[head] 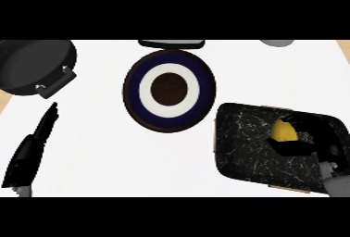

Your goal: Pick the lemon from the tray and place it in the plate

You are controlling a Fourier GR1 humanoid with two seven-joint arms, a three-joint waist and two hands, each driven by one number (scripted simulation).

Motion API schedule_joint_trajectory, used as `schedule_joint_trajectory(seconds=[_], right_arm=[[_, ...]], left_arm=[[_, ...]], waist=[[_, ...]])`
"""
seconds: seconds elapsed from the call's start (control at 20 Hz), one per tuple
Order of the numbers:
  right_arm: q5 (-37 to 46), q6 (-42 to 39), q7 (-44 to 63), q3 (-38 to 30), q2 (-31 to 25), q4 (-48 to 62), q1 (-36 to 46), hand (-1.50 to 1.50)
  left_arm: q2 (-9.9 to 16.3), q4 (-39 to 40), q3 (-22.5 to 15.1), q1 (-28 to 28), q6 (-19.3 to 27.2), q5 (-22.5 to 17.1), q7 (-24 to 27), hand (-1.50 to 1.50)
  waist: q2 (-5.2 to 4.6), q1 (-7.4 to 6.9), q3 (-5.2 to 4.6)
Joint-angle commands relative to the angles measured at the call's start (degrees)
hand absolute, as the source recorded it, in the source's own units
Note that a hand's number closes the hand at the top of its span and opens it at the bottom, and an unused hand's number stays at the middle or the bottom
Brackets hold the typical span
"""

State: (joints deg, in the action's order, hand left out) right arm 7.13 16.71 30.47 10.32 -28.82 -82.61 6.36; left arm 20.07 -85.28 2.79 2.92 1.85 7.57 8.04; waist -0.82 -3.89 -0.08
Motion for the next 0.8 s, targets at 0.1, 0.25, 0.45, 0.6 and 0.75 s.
schedule_joint_trajectory(seconds=[0.1, 0.25, 0.45, 0.6, 0.75], right_arm=[[6.0, -15.8, -12.0, 9.4, -9.0, 1.8, 10.8, 1.50], [7.4, -20.8, -19.4, 11.0, -11.5, 6.2, 15.3, 1.50], [9.0, -20.4, -29.9, 8.7, -12.8, 13.9, 21.7, 1.50], [9.6, -18.4, -37.2, 7.4, -11.1, 19.7, 25.5, 1.50], [8.7, -16.6, -44.4, 4.1, -11.3, 24.6, 29.6, 1.50]], left_arm=[[-0.6, -1.0, -3.3, -2.9, -2.1, 0.7, 1.0, 0.00], [-1.4, -0.9, -4.3, -4.5, -2.3, 0.8, 0.6, 0.00], [-1.0, -0.2, -3.9, -5.8, -1.8, 1.4, -0.4, 0.00], [-2.4, 0.0, -4.8, -6.1, -1.3, 1.6, -0.8, 0.00], [-2.1, 0.9, -4.3, -5.6, -0.8, 2.1, -0.6, 0.00]], waist=[[-2.82, -9.07, 0.32], [-3.33, -9.00, 0.56], [-3.06, -7.60, 0.77], [-2.67, -6.34, 0.73], [-2.37, -5.37, 0.66]])
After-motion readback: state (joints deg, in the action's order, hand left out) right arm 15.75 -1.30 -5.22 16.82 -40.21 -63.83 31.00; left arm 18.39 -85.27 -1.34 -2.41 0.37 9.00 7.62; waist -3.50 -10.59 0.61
